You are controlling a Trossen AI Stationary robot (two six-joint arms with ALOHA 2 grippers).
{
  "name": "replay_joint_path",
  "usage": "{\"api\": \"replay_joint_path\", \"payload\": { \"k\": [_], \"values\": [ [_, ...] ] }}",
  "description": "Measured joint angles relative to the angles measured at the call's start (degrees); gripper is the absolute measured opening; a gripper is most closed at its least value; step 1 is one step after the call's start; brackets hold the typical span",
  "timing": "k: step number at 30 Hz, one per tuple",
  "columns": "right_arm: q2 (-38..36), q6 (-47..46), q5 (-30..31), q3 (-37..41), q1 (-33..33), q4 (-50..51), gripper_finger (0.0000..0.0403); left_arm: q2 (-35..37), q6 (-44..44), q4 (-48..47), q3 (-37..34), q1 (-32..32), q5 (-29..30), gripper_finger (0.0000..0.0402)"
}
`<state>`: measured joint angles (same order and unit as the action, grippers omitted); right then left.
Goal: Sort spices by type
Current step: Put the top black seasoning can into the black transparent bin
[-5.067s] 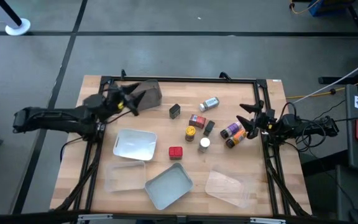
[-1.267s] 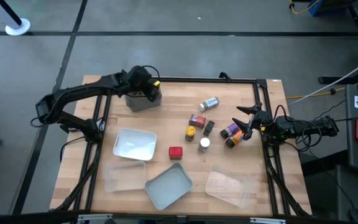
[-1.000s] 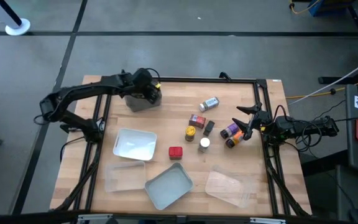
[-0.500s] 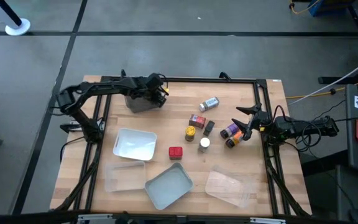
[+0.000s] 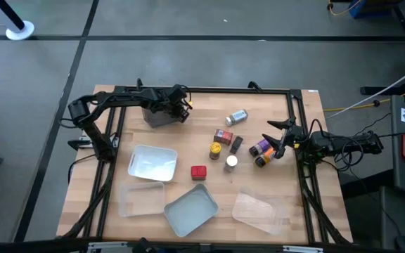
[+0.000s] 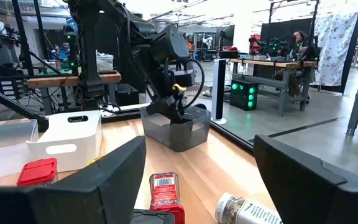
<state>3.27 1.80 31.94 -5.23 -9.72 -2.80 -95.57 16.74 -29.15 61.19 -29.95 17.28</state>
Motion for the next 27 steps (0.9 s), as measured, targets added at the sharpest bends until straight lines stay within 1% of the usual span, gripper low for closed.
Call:
{"api": "replay_joint_path", "payload": {
  "k": [15,19,27],
  "values": [
    [-0.02,0.00,0.00,0.00,0.00,-0.03,0.0298,-0.11,-1.79,-0.50,-0.02,0.00,-0.19,0.0201],
    [0.00,-0.27,0.00,0.00,0.00,-0.09,0.0298,0.96,-1.84,-0.44,-0.02,0.00,-0.35,0.0208],
    [0.00,-1.64,0.00,0.02,0.00,-0.10,0.0298,5.07,-1.75,-1.88,-0.02,-0.09,-0.59,0.0210]
  ]
}}
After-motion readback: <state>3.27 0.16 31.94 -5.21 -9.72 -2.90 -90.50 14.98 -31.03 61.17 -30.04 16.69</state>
